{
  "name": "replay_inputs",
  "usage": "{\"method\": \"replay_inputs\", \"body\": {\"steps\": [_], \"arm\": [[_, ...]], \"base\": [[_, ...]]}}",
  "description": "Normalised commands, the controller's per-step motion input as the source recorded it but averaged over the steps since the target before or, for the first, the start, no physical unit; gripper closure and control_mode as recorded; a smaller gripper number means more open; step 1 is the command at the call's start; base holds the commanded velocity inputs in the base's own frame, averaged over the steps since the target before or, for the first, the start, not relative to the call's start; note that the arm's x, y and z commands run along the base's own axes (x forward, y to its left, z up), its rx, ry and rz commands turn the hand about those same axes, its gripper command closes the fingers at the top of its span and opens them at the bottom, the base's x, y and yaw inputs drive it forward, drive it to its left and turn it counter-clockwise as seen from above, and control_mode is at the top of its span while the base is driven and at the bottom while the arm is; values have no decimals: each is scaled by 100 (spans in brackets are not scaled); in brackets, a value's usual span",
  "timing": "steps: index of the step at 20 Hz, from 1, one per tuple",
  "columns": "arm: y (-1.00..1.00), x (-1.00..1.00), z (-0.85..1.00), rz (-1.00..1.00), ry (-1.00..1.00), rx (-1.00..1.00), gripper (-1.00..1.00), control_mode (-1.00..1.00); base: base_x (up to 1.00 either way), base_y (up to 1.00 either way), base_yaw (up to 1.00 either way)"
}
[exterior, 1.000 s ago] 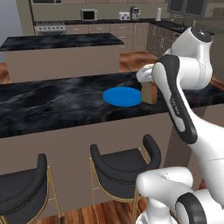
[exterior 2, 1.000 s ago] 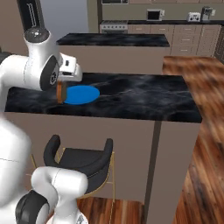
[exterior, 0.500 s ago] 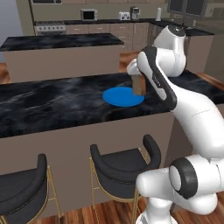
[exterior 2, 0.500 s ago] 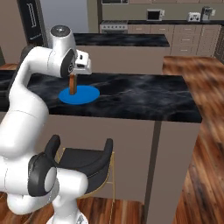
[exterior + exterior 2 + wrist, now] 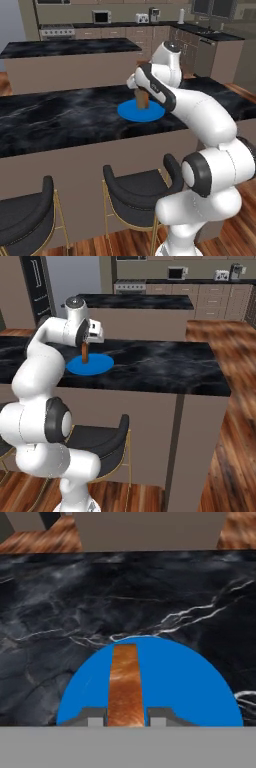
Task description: Start the toaster. Once the lever pops up, take the bread to the plate on the dining counter.
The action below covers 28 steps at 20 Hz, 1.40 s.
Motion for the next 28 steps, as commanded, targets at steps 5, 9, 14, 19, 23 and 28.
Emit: {"method": "replay_inputs", "body": {"steps": [5, 9, 14, 19, 23, 28], "arm": [[10, 48, -7, 0, 3, 0, 100, -100], [0, 0, -4, 0, -2, 0, 100, -100], [0, -24, -2, 0, -12, 0, 100, -100], [0, -29, -17, 0, -14, 4, 100, -100], [-1, -20, -14, 0, -11, 10, 100, -100], [0, -26, -5, -4, -3, 13, 100, -100]], "base": [[0, 0, 0], [0, 0, 0], [0, 0, 0], [0, 0, 0], [0, 0, 0], [0, 0, 0]]}}
